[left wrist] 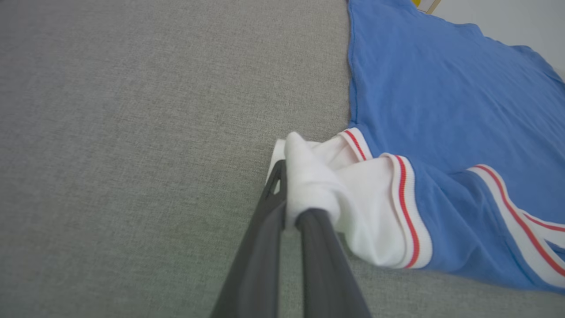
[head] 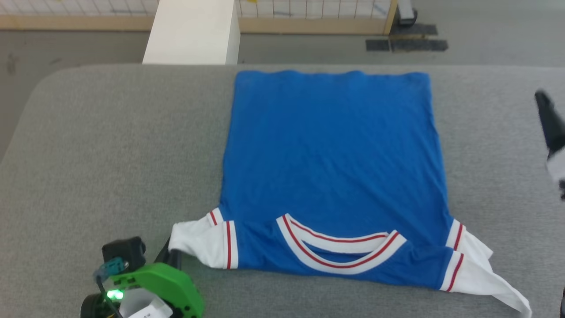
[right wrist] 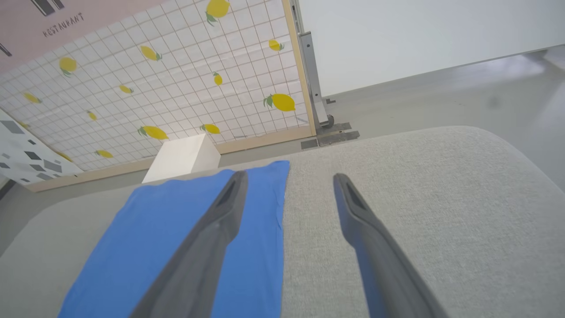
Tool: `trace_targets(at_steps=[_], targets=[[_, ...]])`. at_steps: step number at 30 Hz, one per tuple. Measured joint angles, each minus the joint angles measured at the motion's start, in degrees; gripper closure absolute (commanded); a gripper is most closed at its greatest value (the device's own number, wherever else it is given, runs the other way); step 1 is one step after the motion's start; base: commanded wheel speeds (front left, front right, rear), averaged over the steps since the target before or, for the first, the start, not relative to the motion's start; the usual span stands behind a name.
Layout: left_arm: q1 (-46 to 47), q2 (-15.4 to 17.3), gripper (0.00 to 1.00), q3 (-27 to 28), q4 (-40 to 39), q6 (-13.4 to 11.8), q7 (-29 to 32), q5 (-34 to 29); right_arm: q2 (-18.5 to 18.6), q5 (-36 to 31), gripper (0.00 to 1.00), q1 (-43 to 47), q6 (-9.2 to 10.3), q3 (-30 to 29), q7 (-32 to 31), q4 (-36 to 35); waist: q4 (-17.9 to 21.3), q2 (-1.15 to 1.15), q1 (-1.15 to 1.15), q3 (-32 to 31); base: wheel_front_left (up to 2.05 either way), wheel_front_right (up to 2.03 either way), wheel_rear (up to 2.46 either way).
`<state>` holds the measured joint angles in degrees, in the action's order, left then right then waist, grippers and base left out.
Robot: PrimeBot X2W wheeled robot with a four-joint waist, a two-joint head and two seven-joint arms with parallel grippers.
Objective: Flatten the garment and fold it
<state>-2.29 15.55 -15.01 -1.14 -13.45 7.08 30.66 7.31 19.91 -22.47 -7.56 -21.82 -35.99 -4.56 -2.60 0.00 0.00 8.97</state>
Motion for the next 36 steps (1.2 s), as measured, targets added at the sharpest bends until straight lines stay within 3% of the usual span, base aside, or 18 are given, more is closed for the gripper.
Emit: trace_targets(at_steps=[5,9,13,19,24,35,36], targets=[[3.7,-1.5,1.00,-2.1,-3.2,0.1,-1.3,-1.1,2.6,-4.7,0.00,-11.5,0.00,1.0,4.2,8.8,-1.7,0.00,0.00,4.6,0.00,0.00,0.00],[6.7,-2.8,1.00,-3.5,-5.1,0.4,-2.2,-1.7,6.3,-8.7,0.00,-20.7,0.00,1.9,2.9,14.9,-3.6,0.00,-0.01,9.0,0.00,0.00,0.00],[8.3,-3.8,1.00,-4.6,-6.7,0.9,-3.2,-2.8,10.4,-12.4,0.00,-28.2,0.01,4.1,-1.7,19.7,-5.8,0.00,-0.02,13.5,0.00,0.00,0.00],[9.7,-4.9,1.00,-5.8,-7.8,1.3,-4.6,-3.1,15.7,-16.3,0.00,-35.2,0.00,9.2,-14.1,25.5,-9.6,0.00,-0.02,20.2,0.00,0.00,0.00],[9.9,-5.5,1.00,-6.3,-8.0,1.4,-5.2,-3.1,17.1,-16.7,0.00,-36.8,0.00,10.8,-21.8,26.7,-12.8,0.00,-0.02,24.4,0.00,0.00,0.00],[10.6,-6.5,1.00,-7.5,-8.5,2.1,-6.4,-3.1,19.1,-16.7,0.00,-37.5,0.00,11.5,-28.0,24.2,-17.0,0.00,-0.01,29.8,0.00,0.00,0.00],[10.6,-6.5,1.00,-7.5,-8.4,2.1,-6.5,-3.0,19.0,-16.5,0.50,-37.5,0.00,11.0,-28.8,24.0,-17.0,0.00,-0.01,29.8,0.00,0.00,0.00]])
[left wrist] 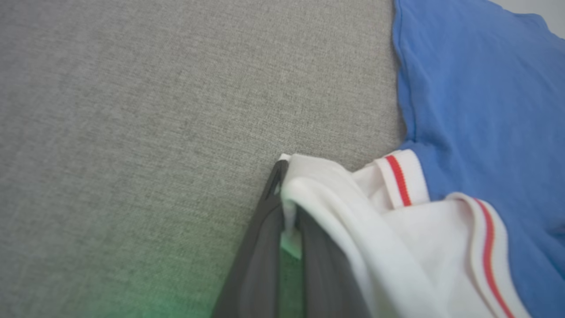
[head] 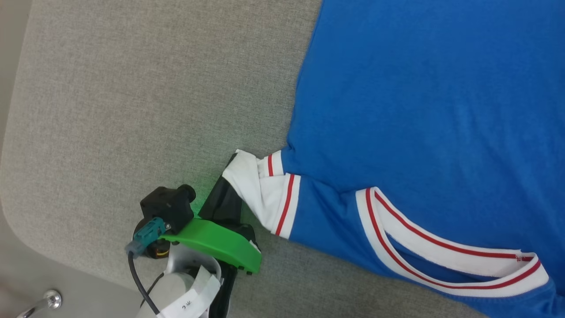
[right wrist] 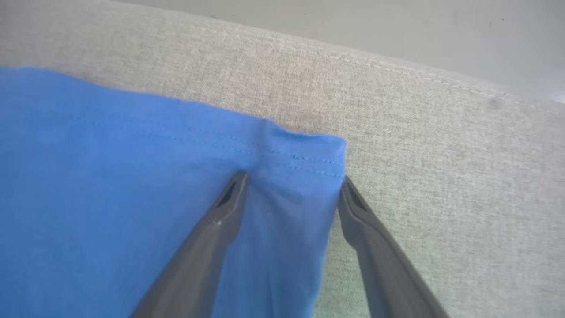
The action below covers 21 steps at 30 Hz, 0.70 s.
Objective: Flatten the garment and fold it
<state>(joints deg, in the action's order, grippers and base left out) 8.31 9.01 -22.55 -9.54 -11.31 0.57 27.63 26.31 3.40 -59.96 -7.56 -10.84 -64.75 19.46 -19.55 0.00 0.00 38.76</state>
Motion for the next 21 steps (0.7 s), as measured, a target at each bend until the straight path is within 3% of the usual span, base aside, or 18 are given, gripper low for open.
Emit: trace_targets(at_steps=[1,2,6,12,15,21], targets=[[0.0,0.0,1.00,0.1,0.2,0.0,0.0,0.0,-0.1,0.2,0.80,0.0,0.00,-0.3,-0.5,-0.2,0.1,0.00,0.00,-0.1,0.00,0.00,0.00],[0.1,0.0,1.00,0.1,0.4,0.0,-0.1,0.0,-0.4,0.4,1.00,0.0,0.00,-0.7,-0.9,-0.4,0.2,0.00,0.00,-0.2,0.00,0.00,0.00],[0.5,0.2,1.00,0.2,1.7,0.2,-0.1,0.0,-2.1,0.8,1.00,0.6,0.00,-2.6,-0.1,-1.1,0.8,0.00,0.00,-1.4,0.00,0.00,0.00],[0.9,1.4,1.00,0.7,4.0,0.1,0.9,0.0,-5.0,4.8,1.00,1.6,0.00,-6.5,7.4,-2.5,2.4,0.00,0.00,-5.3,0.00,0.00,0.00],[0.8,2.4,1.00,1.2,5.1,-0.1,1.9,0.0,-3.6,7.3,1.00,4.2,0.00,-4.9,10.4,-3.5,3.5,0.00,0.00,-8.0,0.00,0.00,0.00],[-2.1,4.2,1.00,1.8,5.5,-1.4,3.9,0.3,0.0,13.8,1.00,17.6,0.00,-2.7,13.0,-9.0,6.8,0.00,0.00,-14.1,0.00,0.00,0.00]])
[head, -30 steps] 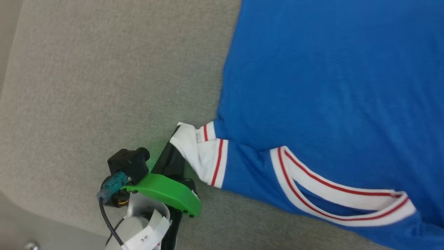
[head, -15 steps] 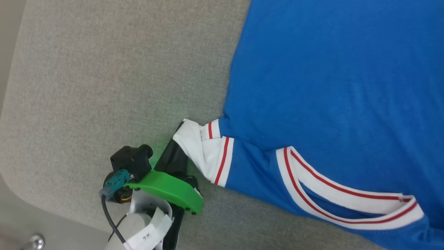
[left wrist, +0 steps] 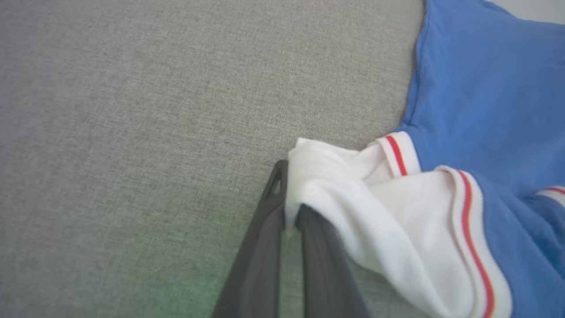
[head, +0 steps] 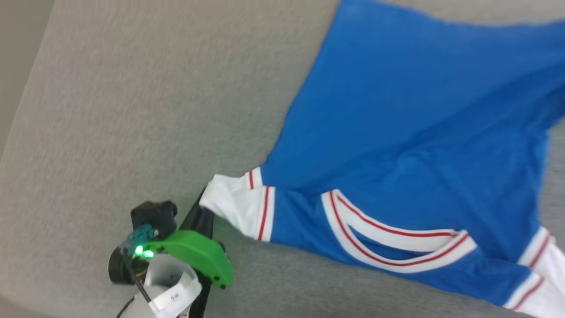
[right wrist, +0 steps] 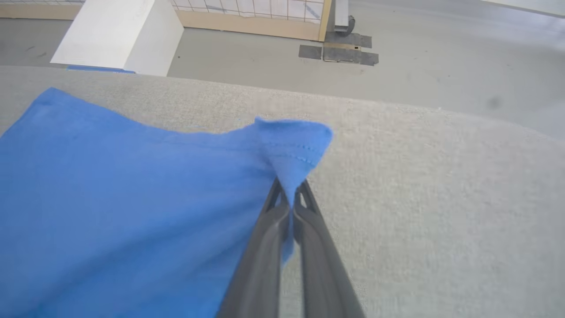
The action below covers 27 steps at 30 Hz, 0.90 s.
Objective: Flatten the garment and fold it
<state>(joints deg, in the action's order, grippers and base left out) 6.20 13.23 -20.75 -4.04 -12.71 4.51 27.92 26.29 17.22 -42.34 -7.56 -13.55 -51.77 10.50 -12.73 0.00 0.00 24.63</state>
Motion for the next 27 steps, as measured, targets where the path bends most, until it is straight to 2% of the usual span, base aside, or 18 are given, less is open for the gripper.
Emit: trace_targets(at_steps=[5,8,9,12,18,23,24,25,26,27], targets=[[-2.5,1.5,1.00,0.7,-0.1,-0.7,1.6,0.5,-1.1,3.6,1.00,14.3,0.00,-1.7,-0.1,-6.2,3.9,0.00,0.00,-4.4,0.00,0.00,0.00],[-3.4,1.7,1.00,0.9,0.0,-1.1,2.1,1.3,-4.3,4.5,1.00,24.5,0.00,-2.7,-1.2,-10.0,6.5,0.00,0.00,-6.9,0.00,0.00,0.00],[-4.2,1.8,1.00,1.1,0.1,-1.5,2.3,1.9,-6.7,4.6,1.00,31.2,0.00,-3.0,-1.9,-12.4,8.1,0.00,0.00,-8.7,0.00,0.00,0.00],[-5.1,1.8,1.00,1.0,0.5,-1.6,2.5,2.2,-9.9,5.1,1.00,39.7,0.00,-2.3,-2.7,-14.7,10.2,0.00,0.01,-11.1,0.00,0.00,0.00],[-6.0,1.6,1.00,0.7,2.2,-1.6,2.5,3.0,-15.7,6.1,1.00,50.0,0.00,0.7,-3.4,-13.7,13.3,0.00,0.00,-15.0,0.00,0.00,0.00],[-6.3,1.3,1.00,0.5,3.6,-1.5,2.5,3.4,-18.9,6.1,1.00,52.2,0.00,0.8,-2.8,-12.5,14.5,0.00,0.00,-17.4,0.00,0.00,0.00],[-6.3,1.3,1.00,0.4,3.9,-1.5,2.5,3.5,-19.4,6.2,0.61,52.2,0.00,0.2,-2.0,-12.6,14.6,0.00,0.00,-17.9,0.00,0.00,0.00],[-6.5,1.3,1.00,0.4,4.1,-1.5,2.5,3.6,-19.9,6.5,0.42,52.2,0.00,-0.6,-1.2,-12.9,14.7,0.00,0.00,-18.3,0.00,0.00,0.00],[-6.6,1.2,1.00,0.3,4.3,-1.5,2.5,3.7,-20.1,6.8,0.00,52.1,0.00,-1.5,-0.1,-13.5,14.7,0.00,0.00,-18.7,0.00,0.00,0.00],[-6.7,1.2,1.00,0.3,4.4,-1.5,2.5,3.9,-20.2,7.2,0.00,52.0,0.00,-2.4,0.9,-14.1,14.7,0.00,0.00,-19.0,0.00,0.00,0.00]])
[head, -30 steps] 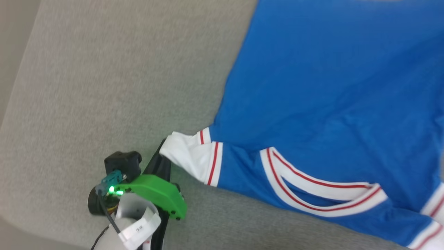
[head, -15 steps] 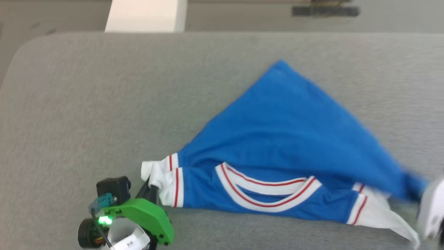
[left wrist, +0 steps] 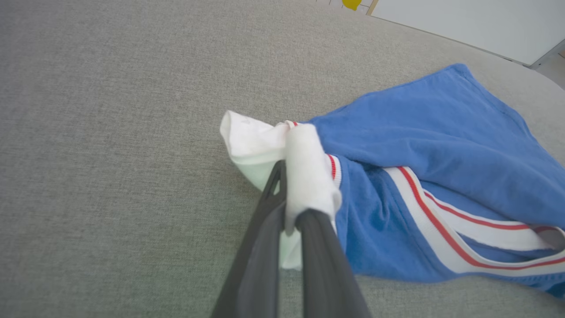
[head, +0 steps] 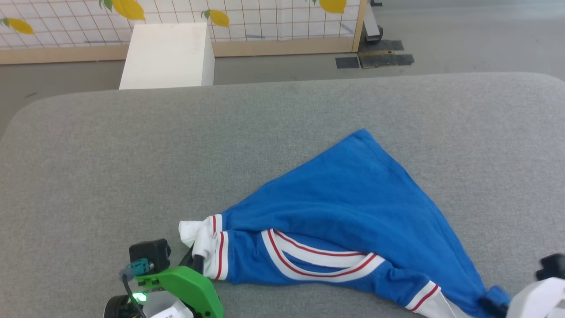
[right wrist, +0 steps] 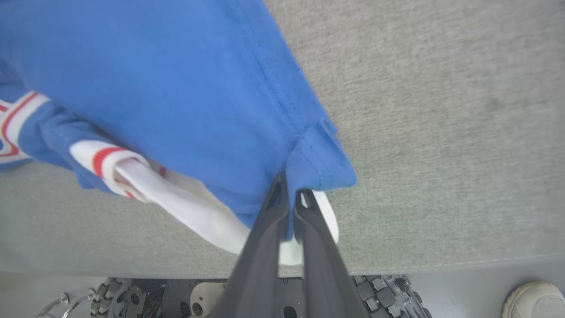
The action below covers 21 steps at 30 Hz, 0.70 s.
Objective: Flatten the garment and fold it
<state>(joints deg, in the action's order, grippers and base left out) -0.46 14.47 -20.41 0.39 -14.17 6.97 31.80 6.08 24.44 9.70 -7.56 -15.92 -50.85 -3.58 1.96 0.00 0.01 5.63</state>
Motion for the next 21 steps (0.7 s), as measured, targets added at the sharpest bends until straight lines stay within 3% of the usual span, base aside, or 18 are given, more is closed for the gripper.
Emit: trace_targets(at_steps=[5,11,21], targets=[[-0.6,0.0,1.00,0.1,0.3,0.0,0.0,0.1,0.1,2.6,0.00,-3.0,0.00,-4.3,9.3,-5.5,-0.2,0.00,0.00,-1.2,0.00,0.00,0.00],[-0.7,0.1,1.00,0.1,0.0,0.0,-0.1,0.1,3.2,4.2,0.00,-9.8,0.00,-1.8,20.8,-8.1,-0.3,0.00,0.00,-0.7,0.00,0.00,0.00],[2.1,0.1,1.00,-1.1,-3.1,0.0,-0.2,-0.5,6.8,1.7,0.00,-29.8,0.00,7.3,22.3,3.5,-1.9,0.00,0.00,3.8,0.00,0.00,0.00]])
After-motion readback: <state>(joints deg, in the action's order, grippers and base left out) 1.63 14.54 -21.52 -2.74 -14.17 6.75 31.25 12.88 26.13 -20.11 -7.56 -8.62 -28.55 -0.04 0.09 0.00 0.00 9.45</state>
